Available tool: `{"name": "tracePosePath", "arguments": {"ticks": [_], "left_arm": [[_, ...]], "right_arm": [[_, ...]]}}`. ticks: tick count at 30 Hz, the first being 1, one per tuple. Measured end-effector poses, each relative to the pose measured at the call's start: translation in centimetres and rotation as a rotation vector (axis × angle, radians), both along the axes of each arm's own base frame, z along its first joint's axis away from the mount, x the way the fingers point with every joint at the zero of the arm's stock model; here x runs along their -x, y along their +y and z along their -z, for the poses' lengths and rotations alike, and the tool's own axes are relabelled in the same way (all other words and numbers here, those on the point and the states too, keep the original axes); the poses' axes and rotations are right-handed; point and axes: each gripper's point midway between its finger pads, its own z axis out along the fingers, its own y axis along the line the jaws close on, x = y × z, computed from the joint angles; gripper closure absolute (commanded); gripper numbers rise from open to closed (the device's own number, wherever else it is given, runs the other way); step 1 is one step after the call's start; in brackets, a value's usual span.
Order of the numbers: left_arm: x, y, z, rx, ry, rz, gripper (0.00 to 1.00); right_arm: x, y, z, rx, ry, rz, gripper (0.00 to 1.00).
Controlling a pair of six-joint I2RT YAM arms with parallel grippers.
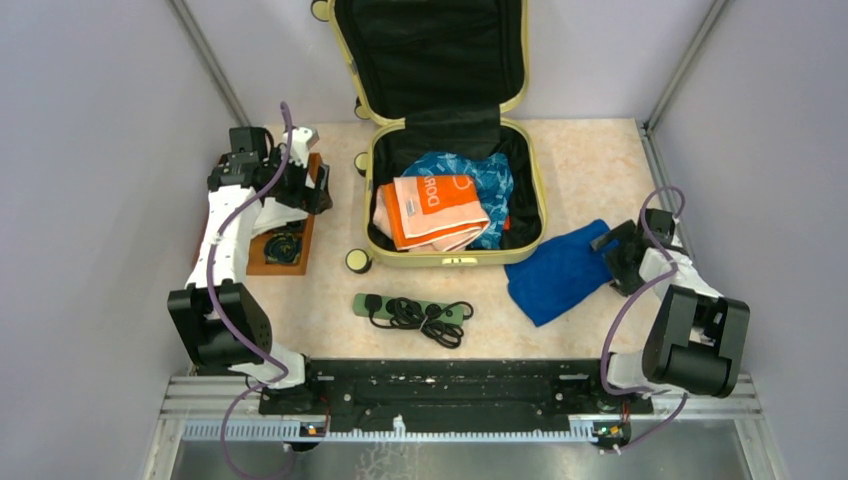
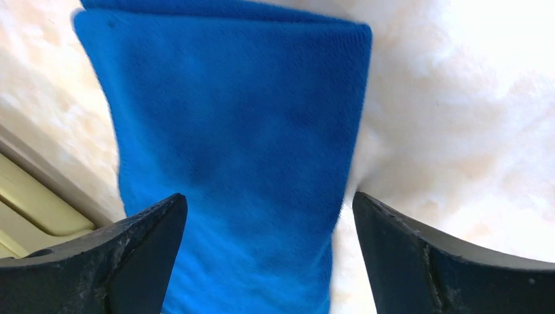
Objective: Pack the luggage
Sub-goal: Pick up the toiletry item from the center of the board.
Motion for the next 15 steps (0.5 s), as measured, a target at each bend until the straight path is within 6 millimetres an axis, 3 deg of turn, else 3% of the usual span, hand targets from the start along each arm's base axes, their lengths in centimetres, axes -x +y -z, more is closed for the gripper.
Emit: {"name": "tracePosePath", "arguments": {"ticks": [10,15], "left_arm": [[0.0,0.1,0.2,-0.010,0.000,0.006,0.02],[0.1,0.3,0.4,-0.022,0.004,0.002,0.02]], "right_arm": [[-4.5,-2.4,0.1,0.051,-0.091,0.087,0.35],[-5.7,-3.1,0.2,0.068,-0.111,0.103,0.49]]}}
